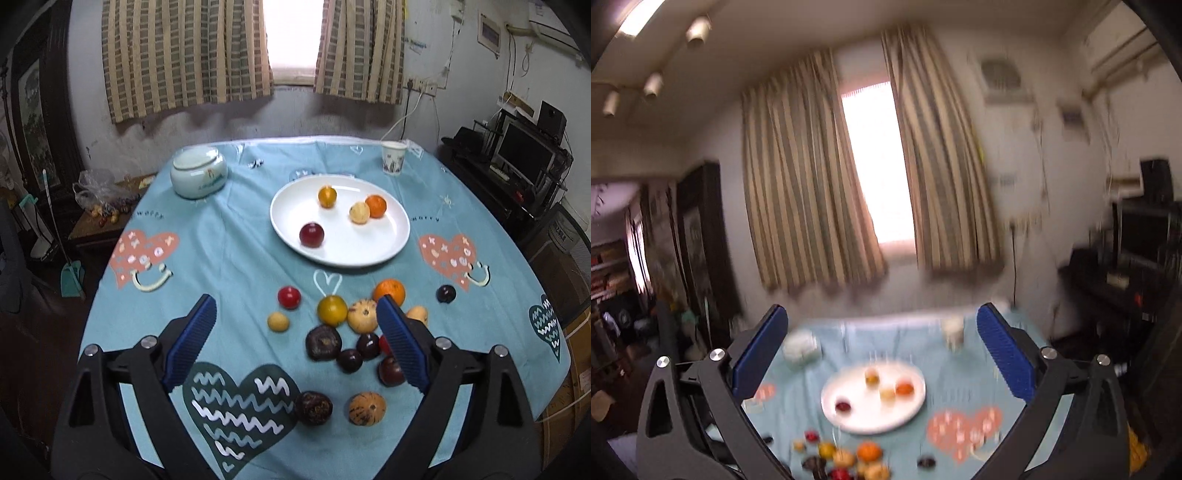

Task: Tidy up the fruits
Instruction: 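Withdraw both tools from the plate and move toward the fruits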

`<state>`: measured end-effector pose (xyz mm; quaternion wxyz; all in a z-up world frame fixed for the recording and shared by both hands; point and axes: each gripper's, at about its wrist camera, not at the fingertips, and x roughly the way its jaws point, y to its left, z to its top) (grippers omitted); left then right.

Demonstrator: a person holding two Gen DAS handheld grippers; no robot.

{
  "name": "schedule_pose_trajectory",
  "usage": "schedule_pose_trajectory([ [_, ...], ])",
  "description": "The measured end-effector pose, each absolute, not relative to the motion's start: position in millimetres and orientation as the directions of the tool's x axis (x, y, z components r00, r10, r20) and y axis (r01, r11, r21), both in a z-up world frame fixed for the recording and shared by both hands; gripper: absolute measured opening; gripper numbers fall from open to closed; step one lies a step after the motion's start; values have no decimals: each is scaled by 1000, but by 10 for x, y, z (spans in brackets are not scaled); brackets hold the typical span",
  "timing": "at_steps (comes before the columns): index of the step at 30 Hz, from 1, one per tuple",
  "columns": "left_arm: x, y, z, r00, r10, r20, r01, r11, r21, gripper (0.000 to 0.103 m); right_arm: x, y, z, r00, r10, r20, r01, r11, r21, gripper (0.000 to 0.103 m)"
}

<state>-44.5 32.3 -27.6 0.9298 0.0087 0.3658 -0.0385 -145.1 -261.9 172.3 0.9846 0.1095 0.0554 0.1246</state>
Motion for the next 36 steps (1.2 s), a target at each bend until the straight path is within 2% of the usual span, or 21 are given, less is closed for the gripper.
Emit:
schedule_pose_trajectory([
  [2, -436, 357, -233, 738, -61, -671, 74, 997, -9, 90, -1486, -2621, 1676, 942, 330, -67, -300, 914, 273, 102],
  [3, -432, 376, -227, 738, -59, -672, 71, 997, -10, 90, -1393, -2607, 1542, 888, 444, -117, -387, 861, 330, 102],
  [4, -432, 397, -229, 736, -57, -675, 68, 998, -10, 90, -1305, -2575, 1433, 863, 468, -189, -385, 852, 355, 102],
  [9, -462, 475, -301, 714, -44, -699, 63, 998, 2, 90, -1104, -2486, 880, 843, 383, -377, -277, 911, 306, 102],
  [16, -522, 489, -434, 687, -48, -725, 84, 996, 14, 90, -799, -2482, 318, 730, 376, -571, -142, 900, 411, 102],
  [20, -538, 476, -527, 666, -56, -744, 103, 995, 18, 90, -839, -2375, 118, 712, 310, -630, -96, 932, 349, 102],
  [25, -588, 327, -664, 635, -77, -769, 170, 985, 42, 90, -826, -2284, -117, 640, 330, -694, -97, 931, 353, 102],
  [27, -643, 173, -769, 618, -85, -782, 235, 969, 80, 90, -825, -2219, -192, 622, 319, -715, -108, 939, 326, 102],
  [30, -755, -119, -1014, 580, -97, -808, 378, 912, 162, 90, -828, -2080, -322, 602, 239, -762, -122, 970, 208, 102],
  [36, -776, -323, -1276, 489, -188, -852, 489, 868, 89, 90, -869, -2121, -663, 540, 185, -821, -61, 981, 182, 102],
])
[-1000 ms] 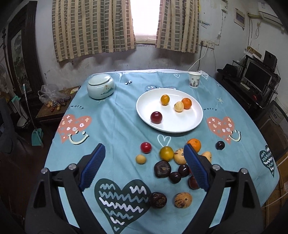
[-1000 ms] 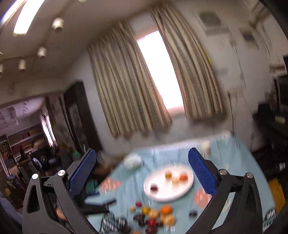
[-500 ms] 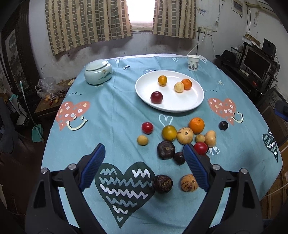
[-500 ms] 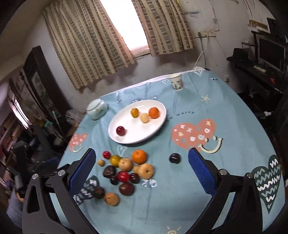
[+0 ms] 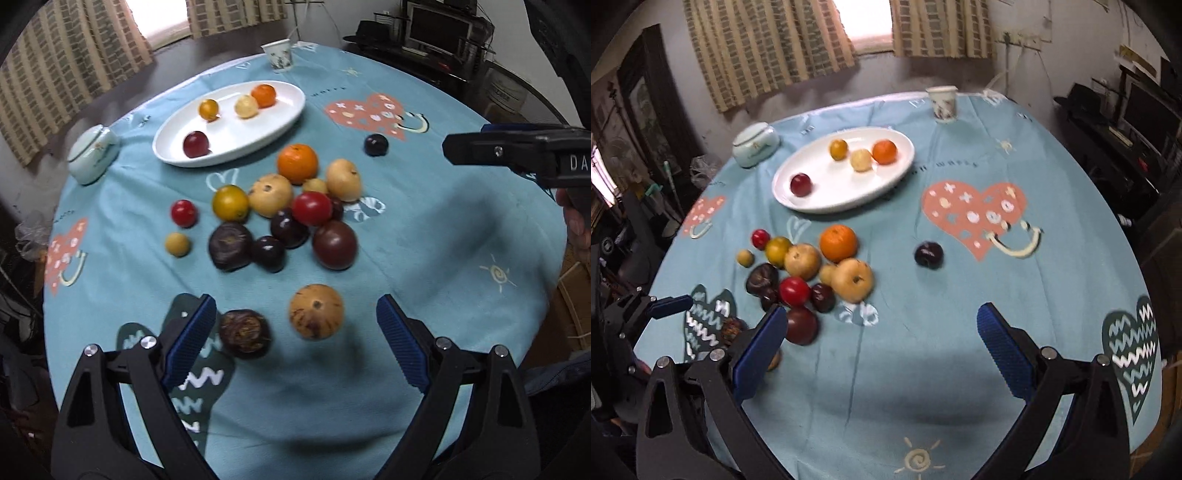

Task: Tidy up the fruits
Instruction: 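Withdraw both tools from the plate and move toward the fruits, then grasp the dark plum with the right tool while the left tool grasps a brown striped fruit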

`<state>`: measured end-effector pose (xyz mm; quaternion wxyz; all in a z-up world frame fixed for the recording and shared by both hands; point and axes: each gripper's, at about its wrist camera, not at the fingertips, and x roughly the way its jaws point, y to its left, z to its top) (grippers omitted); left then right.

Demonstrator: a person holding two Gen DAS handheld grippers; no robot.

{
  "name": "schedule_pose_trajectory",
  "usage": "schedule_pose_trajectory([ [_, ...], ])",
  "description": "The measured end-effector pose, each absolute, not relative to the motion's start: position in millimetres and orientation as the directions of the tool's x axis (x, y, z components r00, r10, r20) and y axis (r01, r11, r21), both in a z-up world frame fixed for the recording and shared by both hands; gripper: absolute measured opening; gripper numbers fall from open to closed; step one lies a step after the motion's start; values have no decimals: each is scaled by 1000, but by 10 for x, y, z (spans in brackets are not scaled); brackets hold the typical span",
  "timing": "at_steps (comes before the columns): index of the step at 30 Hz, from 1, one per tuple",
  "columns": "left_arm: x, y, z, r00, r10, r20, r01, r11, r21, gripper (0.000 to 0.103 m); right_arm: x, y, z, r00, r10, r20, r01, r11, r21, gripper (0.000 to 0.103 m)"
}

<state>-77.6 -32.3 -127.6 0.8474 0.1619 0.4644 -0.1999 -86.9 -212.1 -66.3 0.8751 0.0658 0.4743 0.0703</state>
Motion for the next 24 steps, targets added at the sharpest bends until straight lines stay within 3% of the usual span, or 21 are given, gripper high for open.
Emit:
schedule_pose_trajectory([
  [5, -721, -441, -1357, 457, -203, -866, 523, 849, 77, 88, -909, -2193, -769, 515, 181, -838, -44, 982, 186, 102],
  [10, -664, -537, -1509, 396, -197, -897, 553, 831, 61, 68, -878, -2190, -839, 491, 182, -852, -46, 982, 183, 102],
  [14, -600, -527, -1606, 365, -190, -911, 537, 843, 39, 66, -847, -2186, -901, 481, 183, -858, -46, 982, 184, 102],
  [16, -551, -526, -1654, 347, -193, -918, 532, 847, 23, 49, -813, -2192, -956, 478, 175, -861, -46, 983, 175, 102],
  [19, -477, -491, -1674, 336, -188, -923, 508, 861, 10, 41, -719, -2244, -1046, 493, 151, -857, -42, 988, 149, 100],
  [20, -449, -475, -1666, 326, -195, -925, 499, 866, -7, 40, -665, -2272, -1089, 492, 146, -858, -44, 989, 143, 98],
  [24, -424, -413, -1580, 332, -222, -917, 473, 880, -42, 40, -324, -2392, -1308, 450, 116, -885, -51, 993, 104, 69],
])
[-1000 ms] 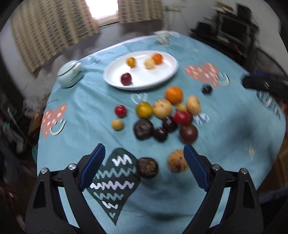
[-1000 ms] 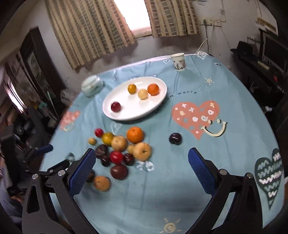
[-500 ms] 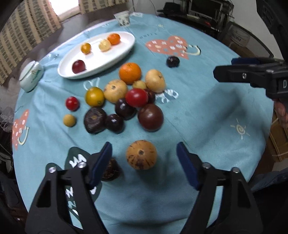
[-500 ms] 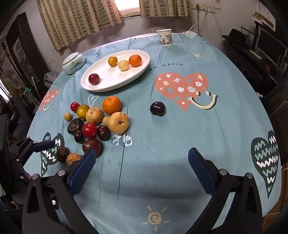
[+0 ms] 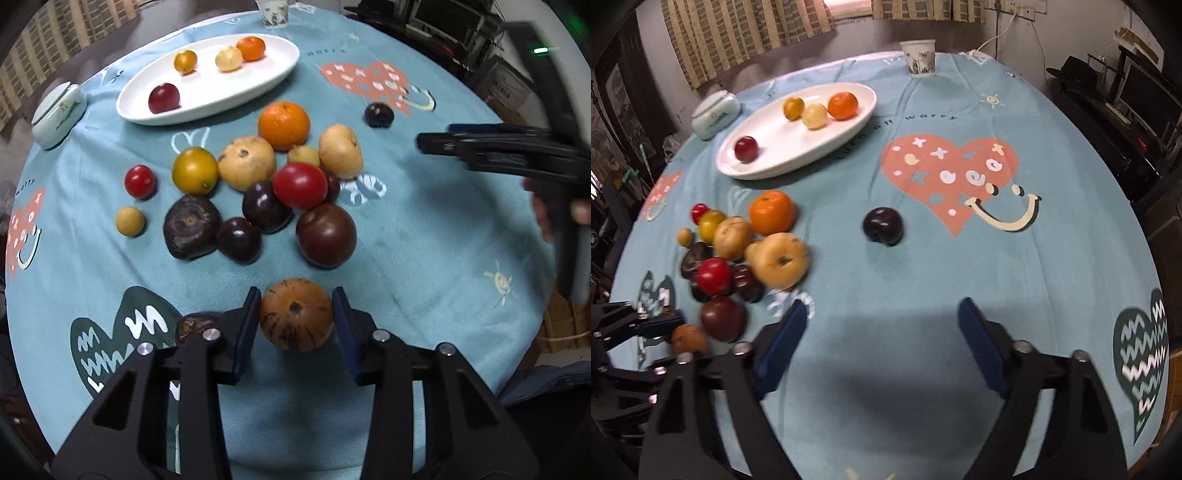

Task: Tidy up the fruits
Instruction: 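Grasp the dark plum with the right tool while the left tool grasps a brown striped fruit, then lower the dark plum and brown fruit onto the white plate and release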

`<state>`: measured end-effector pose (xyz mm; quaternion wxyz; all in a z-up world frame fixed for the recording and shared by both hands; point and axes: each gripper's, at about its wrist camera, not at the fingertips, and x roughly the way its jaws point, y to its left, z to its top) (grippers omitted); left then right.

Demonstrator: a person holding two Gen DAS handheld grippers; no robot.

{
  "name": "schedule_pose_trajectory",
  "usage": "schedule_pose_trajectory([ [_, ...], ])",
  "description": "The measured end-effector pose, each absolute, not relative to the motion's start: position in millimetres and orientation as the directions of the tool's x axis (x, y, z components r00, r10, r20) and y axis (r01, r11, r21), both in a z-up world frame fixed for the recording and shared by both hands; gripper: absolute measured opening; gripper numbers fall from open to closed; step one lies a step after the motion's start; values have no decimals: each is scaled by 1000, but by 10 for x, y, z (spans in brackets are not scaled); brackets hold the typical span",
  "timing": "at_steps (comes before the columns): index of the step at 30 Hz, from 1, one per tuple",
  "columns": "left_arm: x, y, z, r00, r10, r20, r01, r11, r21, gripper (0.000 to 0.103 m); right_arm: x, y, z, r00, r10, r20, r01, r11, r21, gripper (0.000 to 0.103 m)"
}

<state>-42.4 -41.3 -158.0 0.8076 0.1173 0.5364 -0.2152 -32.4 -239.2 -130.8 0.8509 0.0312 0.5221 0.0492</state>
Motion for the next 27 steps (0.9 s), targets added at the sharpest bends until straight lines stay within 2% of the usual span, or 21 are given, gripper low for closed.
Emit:
schedule_pose_trajectory([
  [2, -415, -373, -1490, 338, -251, -907, 456, 887, -75, 40, -199, -2420, -1347, 448, 116, -887, -56, 993, 102, 62],
  [9, -379, -284, -1225, 376, -304, -876, 412, 901, -136, 40, 181, -2355, -1415, 442, 146, -885, -119, 987, 104, 61],
  [11, -357, -273, -1195, 378, -306, -874, 400, 905, -144, 40, 274, -2328, -1474, 407, 162, -899, -143, 983, 112, 48],
  [12, -337, -260, -1179, 379, -309, -872, 393, 907, -150, 40, 319, -2316, -1524, 369, 182, -912, -166, 978, 128, 36],
  [13, -313, -248, -1158, 381, -310, -871, 387, 909, -154, 40, 337, -2301, -1545, 343, 213, -915, -190, 970, 154, 30],
  [15, -272, -228, -1115, 383, -322, -866, 377, 910, -172, 40, 321, -2260, -1521, 347, 192, -918, -218, 968, 121, 30],
  [20, -1, -229, -943, 403, -364, -840, 376, 902, -210, 40, 322, -2333, -1383, 347, 257, -902, -209, 959, 193, 29],
  [27, 815, -424, -678, 489, -345, -801, 377, 912, -163, 40, 796, -2192, -867, 450, 375, -811, -248, 924, 289, 30],
])
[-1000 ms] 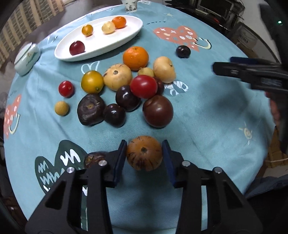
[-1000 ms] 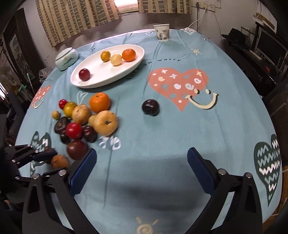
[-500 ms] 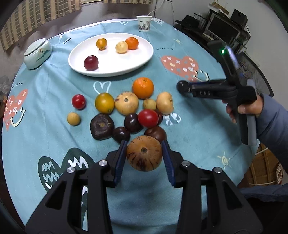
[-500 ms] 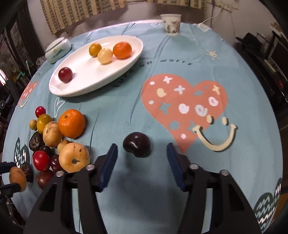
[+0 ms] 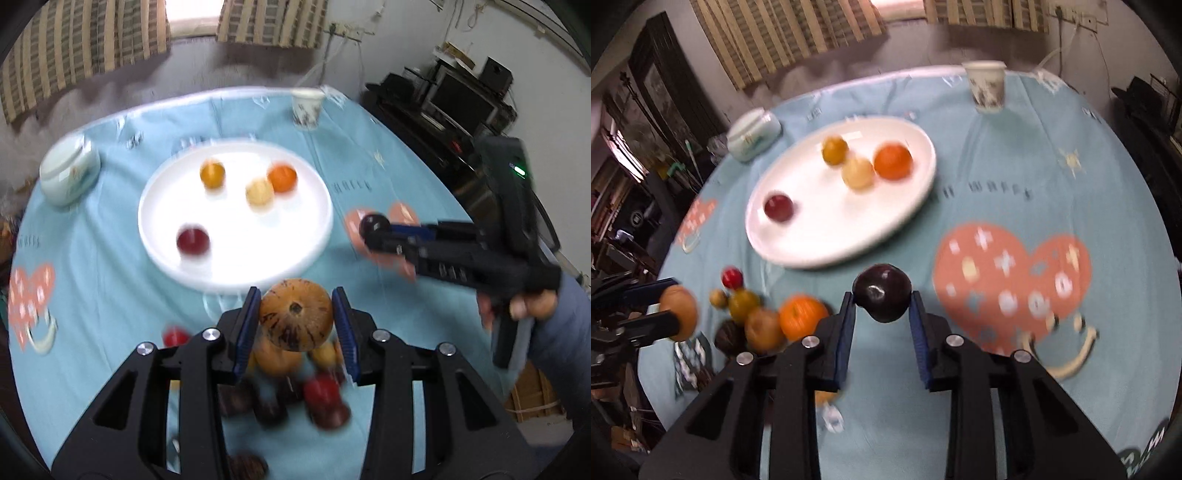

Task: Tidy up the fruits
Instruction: 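Lower the dark plum and brown fruit onto the white plate and release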

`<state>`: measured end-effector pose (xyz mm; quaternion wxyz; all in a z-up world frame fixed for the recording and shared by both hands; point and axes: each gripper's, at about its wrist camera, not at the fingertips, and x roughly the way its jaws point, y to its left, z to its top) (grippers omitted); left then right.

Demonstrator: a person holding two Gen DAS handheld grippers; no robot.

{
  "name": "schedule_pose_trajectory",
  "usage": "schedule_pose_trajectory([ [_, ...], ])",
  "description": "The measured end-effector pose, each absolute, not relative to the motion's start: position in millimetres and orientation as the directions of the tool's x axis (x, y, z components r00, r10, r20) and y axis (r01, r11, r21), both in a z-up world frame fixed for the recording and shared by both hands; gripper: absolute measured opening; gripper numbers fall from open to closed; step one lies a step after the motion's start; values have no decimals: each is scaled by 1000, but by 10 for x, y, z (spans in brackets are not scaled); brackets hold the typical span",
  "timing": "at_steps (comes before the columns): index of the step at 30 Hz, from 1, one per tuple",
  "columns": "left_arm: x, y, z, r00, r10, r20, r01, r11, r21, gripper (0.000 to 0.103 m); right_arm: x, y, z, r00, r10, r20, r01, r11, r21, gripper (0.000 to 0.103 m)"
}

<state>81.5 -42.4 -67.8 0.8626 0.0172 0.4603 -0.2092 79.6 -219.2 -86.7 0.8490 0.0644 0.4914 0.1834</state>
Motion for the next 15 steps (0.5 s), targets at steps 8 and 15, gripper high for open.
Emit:
schedule_pose_trajectory([
  [8, 1631, -589, -872, 527, -175, -832, 260, 965, -38, 40, 1359, -1853, -795, 460, 399, -794, -315, 909, 274, 30],
  [15, 1912, -579, -1121, 504, -89, -859, 211, 977, 22, 42, 1688, -1781, -1100, 405, 340, -849, -293, 928, 231, 32],
])
